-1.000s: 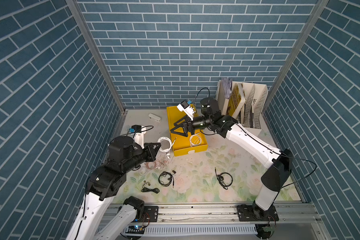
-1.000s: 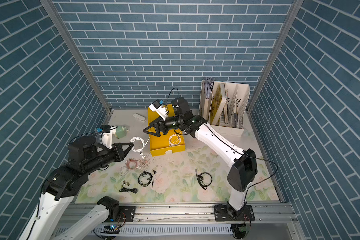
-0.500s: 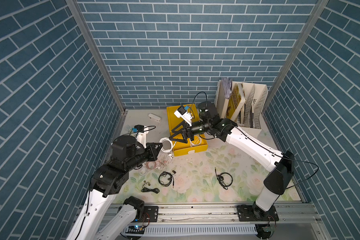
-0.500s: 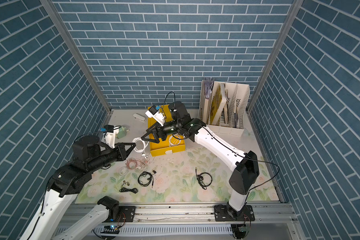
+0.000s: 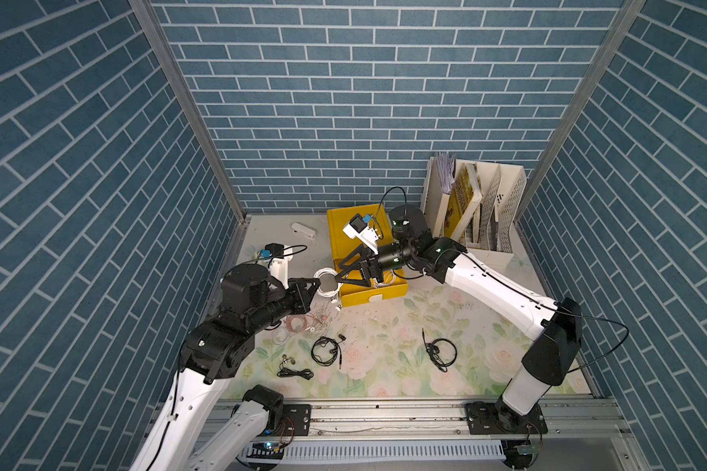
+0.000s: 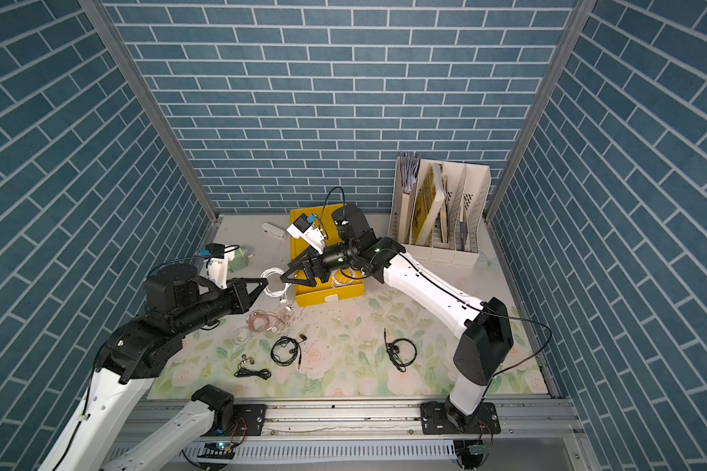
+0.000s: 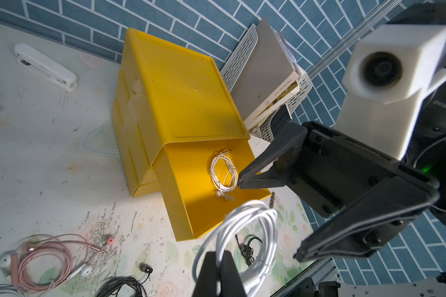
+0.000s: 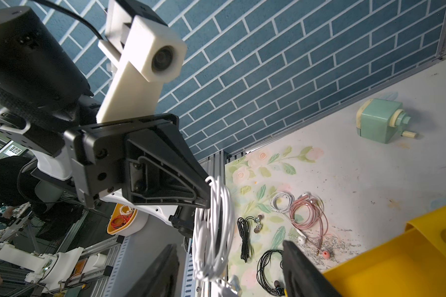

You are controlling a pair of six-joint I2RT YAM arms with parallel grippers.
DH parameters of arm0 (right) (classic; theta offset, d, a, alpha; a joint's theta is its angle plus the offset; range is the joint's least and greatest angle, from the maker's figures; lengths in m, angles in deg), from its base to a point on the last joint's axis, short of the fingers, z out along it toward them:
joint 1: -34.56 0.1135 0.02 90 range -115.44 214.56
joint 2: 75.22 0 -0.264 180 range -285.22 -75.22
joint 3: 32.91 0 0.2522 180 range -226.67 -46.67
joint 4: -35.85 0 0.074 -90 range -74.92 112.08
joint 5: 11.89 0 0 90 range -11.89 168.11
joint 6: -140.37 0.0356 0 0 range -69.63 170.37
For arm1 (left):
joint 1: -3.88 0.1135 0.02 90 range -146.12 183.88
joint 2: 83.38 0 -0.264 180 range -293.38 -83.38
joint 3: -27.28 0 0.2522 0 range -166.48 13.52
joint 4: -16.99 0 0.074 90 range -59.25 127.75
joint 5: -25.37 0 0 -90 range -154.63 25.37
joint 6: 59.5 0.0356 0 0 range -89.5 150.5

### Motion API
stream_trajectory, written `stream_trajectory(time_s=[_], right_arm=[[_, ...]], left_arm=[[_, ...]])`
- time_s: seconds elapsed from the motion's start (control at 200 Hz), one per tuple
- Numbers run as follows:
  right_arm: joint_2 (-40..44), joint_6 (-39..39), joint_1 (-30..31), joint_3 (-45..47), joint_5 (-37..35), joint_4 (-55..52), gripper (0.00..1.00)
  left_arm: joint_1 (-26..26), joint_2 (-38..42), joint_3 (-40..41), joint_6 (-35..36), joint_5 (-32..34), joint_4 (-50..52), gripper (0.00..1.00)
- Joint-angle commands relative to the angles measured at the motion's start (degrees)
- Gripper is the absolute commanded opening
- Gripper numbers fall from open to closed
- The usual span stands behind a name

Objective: Place the wired earphones into the drawer by color
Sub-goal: Pick up the wired earphones from the center of the board.

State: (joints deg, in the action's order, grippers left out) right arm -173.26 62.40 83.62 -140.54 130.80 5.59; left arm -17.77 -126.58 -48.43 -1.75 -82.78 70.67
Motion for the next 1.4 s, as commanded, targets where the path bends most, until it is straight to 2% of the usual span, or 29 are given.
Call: stream_trajectory(time_s=[0.0,0.27,0.485,0.545,0.675,0.82,1.055,1.395], right_arm=[[-0.2,-0.3,0.9,-0.6,1.4,1.5,0.64],[-1.1,0.8,1.7,-1.8,0.2,1.0,0.38],[-0.7,1.9,1.8,-1.9,-1.9,0.6,0.04],[0.0,1.8,1.7,-2.0,-3.9,-0.2,0.02],[2.8,0.8,1.3,-1.3,-8.2,-2.3,0.0],[6.2,0.6,-2.3,0.2,-13.0,-4.5,0.0],[10.0,1.6,-9.2,5.5,-11.5,-3.2,0.0],[9.2,2.1,-12.0,10.5,-10.4,0.7,0.0]], left_arm=[[0.2,0.0,0.8,0.9,-0.9,-1.9,0.0],[0.2,0.1,2.0,0.1,-2.1,-3.7,0.0],[0.2,0.7,3.0,0.3,-2.5,-5.4,0.02],[0.2,1.1,3.2,0.4,-2.4,-5.8,0.15],[0.2,1.3,2.9,1.1,-0.4,-5.1,0.53],[0.2,1.0,1.3,1.9,4.5,-3.2,0.76],[0.2,-1.0,-0.1,2.8,6.9,-3.4,0.8],[0.2,-1.0,1.6,2.8,9.4,-4.0,0.8]])
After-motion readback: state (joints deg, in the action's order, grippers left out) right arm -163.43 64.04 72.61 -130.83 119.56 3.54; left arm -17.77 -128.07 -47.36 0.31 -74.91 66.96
